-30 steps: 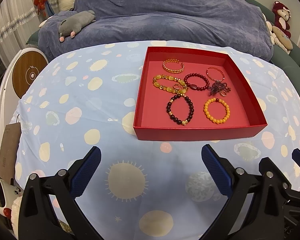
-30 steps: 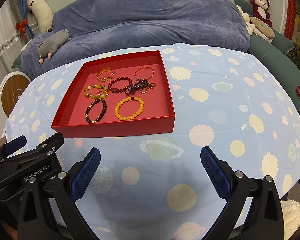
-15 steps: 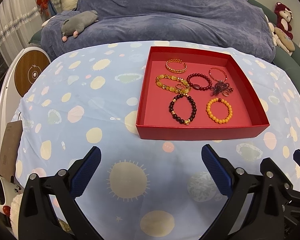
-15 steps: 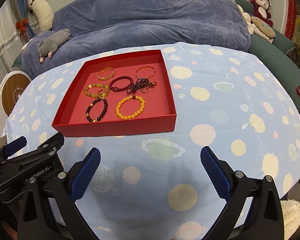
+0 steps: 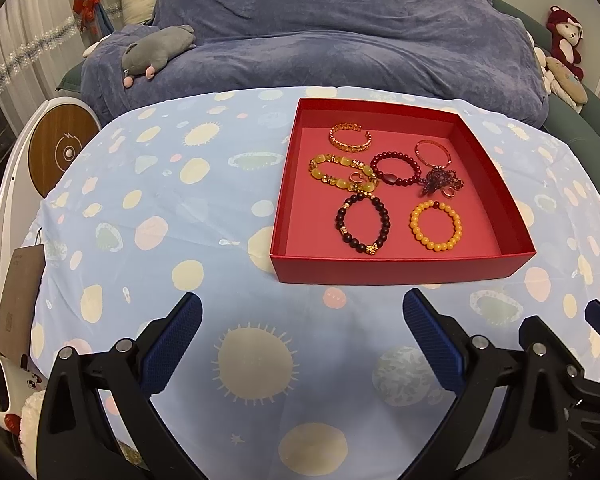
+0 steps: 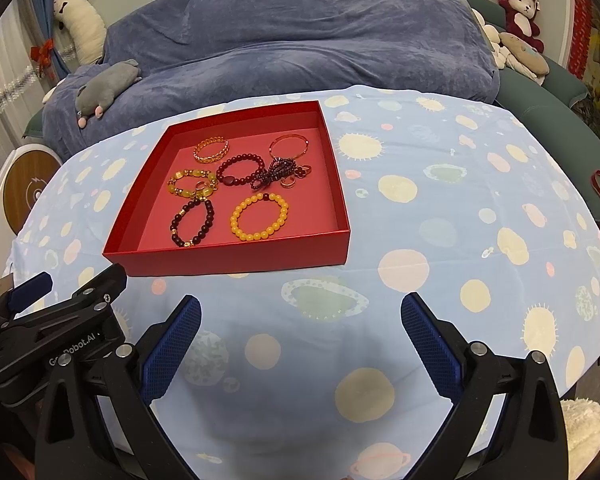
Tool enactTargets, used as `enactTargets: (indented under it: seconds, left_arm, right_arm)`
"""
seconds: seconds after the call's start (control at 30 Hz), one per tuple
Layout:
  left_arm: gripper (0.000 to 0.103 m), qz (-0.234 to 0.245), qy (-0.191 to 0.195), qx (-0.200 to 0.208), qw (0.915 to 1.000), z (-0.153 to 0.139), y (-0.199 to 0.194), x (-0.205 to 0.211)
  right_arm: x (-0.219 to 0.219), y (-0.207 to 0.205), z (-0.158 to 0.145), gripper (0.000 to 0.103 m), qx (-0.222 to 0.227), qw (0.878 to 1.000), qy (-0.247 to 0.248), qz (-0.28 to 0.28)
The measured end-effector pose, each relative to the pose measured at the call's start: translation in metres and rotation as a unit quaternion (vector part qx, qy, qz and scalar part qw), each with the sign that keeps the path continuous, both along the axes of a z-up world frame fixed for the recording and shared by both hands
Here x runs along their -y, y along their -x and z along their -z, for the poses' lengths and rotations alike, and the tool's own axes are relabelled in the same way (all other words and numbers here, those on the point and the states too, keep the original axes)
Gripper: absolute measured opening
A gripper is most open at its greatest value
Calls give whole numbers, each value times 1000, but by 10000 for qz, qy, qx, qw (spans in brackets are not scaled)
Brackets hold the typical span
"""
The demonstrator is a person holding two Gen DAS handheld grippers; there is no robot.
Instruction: Organize jewelry
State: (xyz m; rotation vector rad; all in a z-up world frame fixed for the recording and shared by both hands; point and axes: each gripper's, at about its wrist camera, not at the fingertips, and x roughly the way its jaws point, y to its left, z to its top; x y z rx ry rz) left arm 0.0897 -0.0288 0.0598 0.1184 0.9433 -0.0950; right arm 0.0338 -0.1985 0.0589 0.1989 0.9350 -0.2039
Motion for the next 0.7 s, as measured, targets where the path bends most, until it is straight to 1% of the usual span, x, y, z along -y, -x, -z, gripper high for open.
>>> enactTargets:
  seconds: [0.33, 0.63, 0.7]
  left_arm:
    - [96, 5, 3, 16, 10000, 0, 0, 1]
    - [96, -3, -58, 164, 9998, -3, 1, 3]
    - [96, 6, -49, 132, 9999, -3, 0, 3]
  right_arm:
    - [1, 0, 0, 97, 9, 10000, -7, 1]
    - [2, 0, -1, 97, -3, 10000, 0, 6]
    - [2, 0, -1, 97, -10, 10000, 6, 9]
